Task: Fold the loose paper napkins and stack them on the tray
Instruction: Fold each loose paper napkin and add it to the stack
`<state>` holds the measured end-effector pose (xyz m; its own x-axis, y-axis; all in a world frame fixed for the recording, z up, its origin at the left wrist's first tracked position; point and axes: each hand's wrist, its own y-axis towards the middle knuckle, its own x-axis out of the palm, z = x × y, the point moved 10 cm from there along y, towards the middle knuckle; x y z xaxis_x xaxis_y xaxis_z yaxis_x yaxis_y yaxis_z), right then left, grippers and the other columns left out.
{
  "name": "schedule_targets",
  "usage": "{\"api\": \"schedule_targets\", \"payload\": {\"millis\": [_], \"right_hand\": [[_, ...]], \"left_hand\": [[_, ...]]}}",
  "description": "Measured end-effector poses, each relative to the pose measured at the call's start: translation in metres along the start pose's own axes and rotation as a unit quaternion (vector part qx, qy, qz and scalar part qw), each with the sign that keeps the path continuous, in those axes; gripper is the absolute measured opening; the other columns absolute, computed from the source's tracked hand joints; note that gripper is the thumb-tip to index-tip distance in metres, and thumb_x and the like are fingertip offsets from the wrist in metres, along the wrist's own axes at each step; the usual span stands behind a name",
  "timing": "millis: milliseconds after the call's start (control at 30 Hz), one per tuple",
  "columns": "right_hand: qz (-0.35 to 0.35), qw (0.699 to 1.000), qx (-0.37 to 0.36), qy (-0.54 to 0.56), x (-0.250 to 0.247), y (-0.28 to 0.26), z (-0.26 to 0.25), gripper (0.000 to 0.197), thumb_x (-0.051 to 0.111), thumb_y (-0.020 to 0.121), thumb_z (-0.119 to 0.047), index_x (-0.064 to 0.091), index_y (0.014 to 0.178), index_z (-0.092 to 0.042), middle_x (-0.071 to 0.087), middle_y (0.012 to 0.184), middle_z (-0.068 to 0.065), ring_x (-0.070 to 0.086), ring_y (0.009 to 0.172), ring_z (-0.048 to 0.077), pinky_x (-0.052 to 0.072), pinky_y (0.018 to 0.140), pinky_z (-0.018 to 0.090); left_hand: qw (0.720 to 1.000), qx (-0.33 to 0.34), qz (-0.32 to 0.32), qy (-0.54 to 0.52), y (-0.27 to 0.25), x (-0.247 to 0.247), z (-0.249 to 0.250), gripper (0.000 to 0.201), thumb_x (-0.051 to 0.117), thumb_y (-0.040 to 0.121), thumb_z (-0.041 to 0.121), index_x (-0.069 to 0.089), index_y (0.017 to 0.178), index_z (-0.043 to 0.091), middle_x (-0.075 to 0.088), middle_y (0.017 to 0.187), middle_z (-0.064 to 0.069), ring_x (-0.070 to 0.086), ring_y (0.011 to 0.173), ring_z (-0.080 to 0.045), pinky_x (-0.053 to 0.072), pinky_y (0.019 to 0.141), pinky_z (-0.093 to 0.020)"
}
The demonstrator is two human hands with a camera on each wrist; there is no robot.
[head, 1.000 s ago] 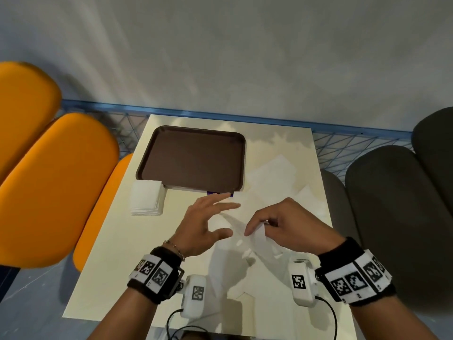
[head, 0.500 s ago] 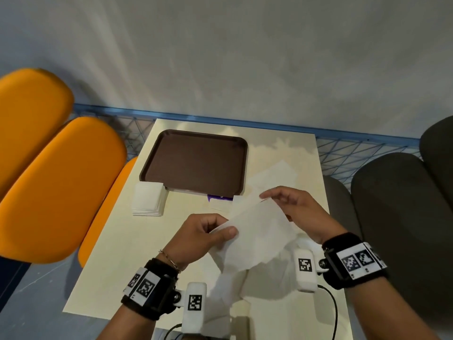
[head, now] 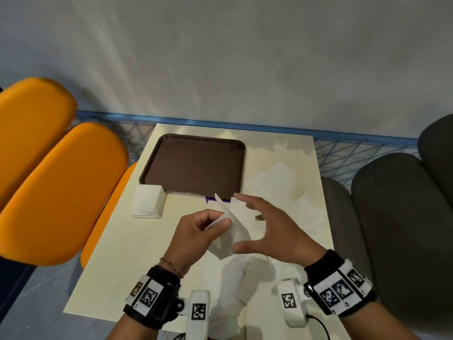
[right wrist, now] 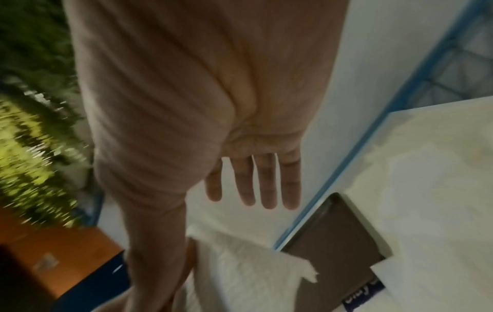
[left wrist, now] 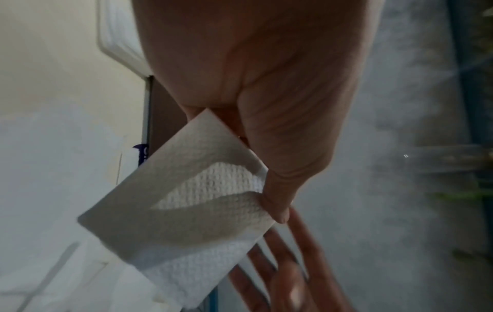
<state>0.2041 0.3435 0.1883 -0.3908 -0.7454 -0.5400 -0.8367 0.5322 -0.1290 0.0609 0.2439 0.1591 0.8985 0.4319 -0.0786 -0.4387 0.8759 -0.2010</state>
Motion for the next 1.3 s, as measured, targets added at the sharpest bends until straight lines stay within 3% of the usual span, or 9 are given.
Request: {"api": "schedule_targets", "payload": {"millis": [167,300,500,567,733,900,1033,1167,1300], "right_hand": [[0.017,0.999,-0.032,-0.026,0.015,0.006,-0.021,0.07,0.085,0.085,-0.031,0.054,0.146,-0.049,0.068,0.128,-0.022,0.066,0.11,-0.002,0.052,0.096,0.019],[0.011,0.999,-0.033,-0.005,0.019,0.009,-0.026,0.051,0.083,0.089,-0.022,0.067,0.132,-0.044,0.074,0.109,-0.017,0.072,0.086,0.007,0.06,0.082,0.026],[0.052,0.996,-0.005,0.073,0.011,0.017,-0.037,0.036,0.083,0.091,-0.018,0.075,0.116,-0.043,0.073,0.098,-0.016,0.073,0.076,0.014,0.062,0.074,0.029],[0.058,0.992,0.0,0.11,0.009,0.019,-0.043,0.032,0.085,0.09,-0.018,0.077,0.112,-0.04,0.074,0.102,-0.01,0.075,0.079,0.02,0.064,0.078,0.041],[0.063,0.985,0.029,0.157,0.011,0.028,-0.044,0.027,0.084,0.09,-0.012,0.077,0.106,-0.033,0.074,0.104,-0.004,0.077,0.082,0.023,0.063,0.08,0.054],[0.063,0.987,0.04,0.145,0.015,0.038,-0.049,0.023,0.084,0.09,-0.013,0.075,0.101,-0.031,0.07,0.104,-0.002,0.072,0.076,0.018,0.062,0.076,0.042],[0.049,0.991,0.04,0.116,0.016,0.046,-0.061,0.016,0.085,0.09,-0.023,0.074,0.1,-0.029,0.074,0.1,-0.006,0.074,0.078,0.016,0.063,0.074,0.034],[0.014,0.999,0.033,0.01,0.021,0.052,-0.073,0.009,0.081,0.092,-0.038,0.075,0.095,-0.033,0.073,0.08,-0.014,0.065,0.066,0.008,0.051,0.065,0.019],[0.013,0.998,0.003,-0.063,0.021,0.059,-0.081,0.008,0.082,0.091,-0.039,0.08,0.087,-0.033,0.073,0.085,-0.016,0.068,0.073,0.01,0.053,0.068,0.023]], "left_hand": [[0.982,0.115,0.002,0.148,-0.005,0.004,0.026,0.004,0.083,0.087,0.031,0.084,0.091,0.032,0.077,0.089,0.013,0.07,0.084,-0.015,0.052,0.072,-0.022],[0.969,0.143,0.013,0.202,-0.008,-0.003,0.031,0.02,0.08,0.077,0.054,0.083,0.09,0.039,0.068,0.089,0.016,0.064,0.09,-0.012,0.048,0.068,-0.017],[0.973,0.119,0.0,0.199,0.002,-0.035,0.02,0.029,0.086,0.069,0.06,0.079,0.092,0.043,0.054,0.143,0.026,0.046,0.136,0.001,0.045,0.101,-0.025],[0.985,0.077,-0.017,0.153,0.004,-0.047,0.015,0.024,0.085,0.075,0.052,0.081,0.093,0.037,0.059,0.142,0.024,0.052,0.132,0.004,0.049,0.104,-0.028],[0.997,-0.006,-0.071,-0.001,0.005,-0.062,0.009,0.018,0.079,0.086,0.03,0.083,0.091,0.012,0.08,0.103,-0.003,0.075,0.095,-0.021,0.061,0.084,-0.038],[0.995,-0.029,-0.09,-0.018,0.01,-0.072,0.006,0.018,0.082,0.088,0.021,0.083,0.09,0.004,0.078,0.098,-0.01,0.073,0.09,-0.037,0.063,0.072,-0.042],[0.997,-0.01,-0.082,0.011,0.014,-0.085,0.014,0.012,0.085,0.083,0.023,0.086,0.09,0.013,0.079,0.097,-0.004,0.074,0.091,-0.023,0.064,0.084,-0.041],[0.994,0.03,-0.079,0.074,0.016,-0.096,0.028,0.01,0.088,0.08,0.024,0.087,0.09,0.021,0.078,0.095,0.006,0.074,0.091,-0.015,0.064,0.079,-0.033],[0.985,0.088,-0.084,0.121,0.016,-0.102,0.043,0.014,0.09,0.078,0.024,0.087,0.091,0.023,0.077,0.094,0.013,0.073,0.091,-0.012,0.061,0.075,-0.024]]}}
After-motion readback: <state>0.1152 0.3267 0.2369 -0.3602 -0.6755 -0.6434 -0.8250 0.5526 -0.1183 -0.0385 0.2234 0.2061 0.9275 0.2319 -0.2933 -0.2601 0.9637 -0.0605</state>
